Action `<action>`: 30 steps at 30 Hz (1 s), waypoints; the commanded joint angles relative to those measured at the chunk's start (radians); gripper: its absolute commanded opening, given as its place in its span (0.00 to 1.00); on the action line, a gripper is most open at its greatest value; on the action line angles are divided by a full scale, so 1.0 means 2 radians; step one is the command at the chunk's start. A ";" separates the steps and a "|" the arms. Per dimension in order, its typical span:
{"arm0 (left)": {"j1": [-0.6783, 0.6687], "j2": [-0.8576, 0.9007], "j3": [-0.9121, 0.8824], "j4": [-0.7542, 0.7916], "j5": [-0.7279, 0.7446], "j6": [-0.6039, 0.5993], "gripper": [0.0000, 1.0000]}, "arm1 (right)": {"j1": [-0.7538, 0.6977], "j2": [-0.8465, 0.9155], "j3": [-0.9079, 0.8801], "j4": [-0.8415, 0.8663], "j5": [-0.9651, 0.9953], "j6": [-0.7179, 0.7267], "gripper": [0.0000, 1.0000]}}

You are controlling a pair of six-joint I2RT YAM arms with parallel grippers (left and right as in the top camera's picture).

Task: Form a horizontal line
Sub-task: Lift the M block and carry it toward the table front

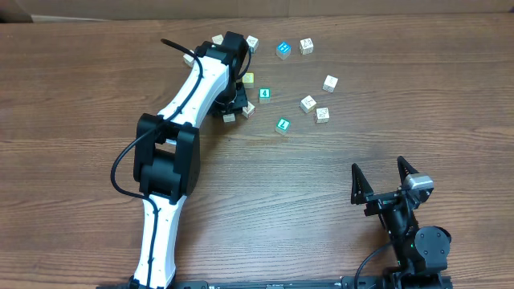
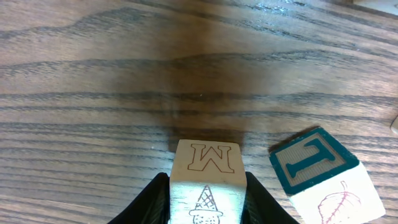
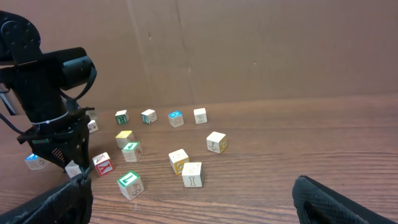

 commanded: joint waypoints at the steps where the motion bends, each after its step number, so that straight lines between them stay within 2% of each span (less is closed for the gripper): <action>1: 0.008 0.008 0.006 -0.007 -0.010 -0.005 0.29 | 0.002 -0.005 -0.005 0.002 0.002 0.001 1.00; 7: 0.015 0.008 0.042 -0.047 -0.006 0.019 0.27 | 0.002 -0.005 -0.005 0.002 0.002 0.001 1.00; 16: 0.016 -0.004 0.152 -0.173 -0.006 0.052 0.21 | 0.002 -0.005 -0.005 0.002 0.002 0.001 1.00; 25: 0.016 -0.101 0.175 -0.252 -0.008 0.065 0.21 | 0.002 -0.005 -0.005 0.002 0.002 0.001 1.00; 30: 0.016 -0.159 0.175 -0.255 -0.002 0.085 0.22 | 0.002 -0.005 -0.005 0.002 0.002 0.001 1.00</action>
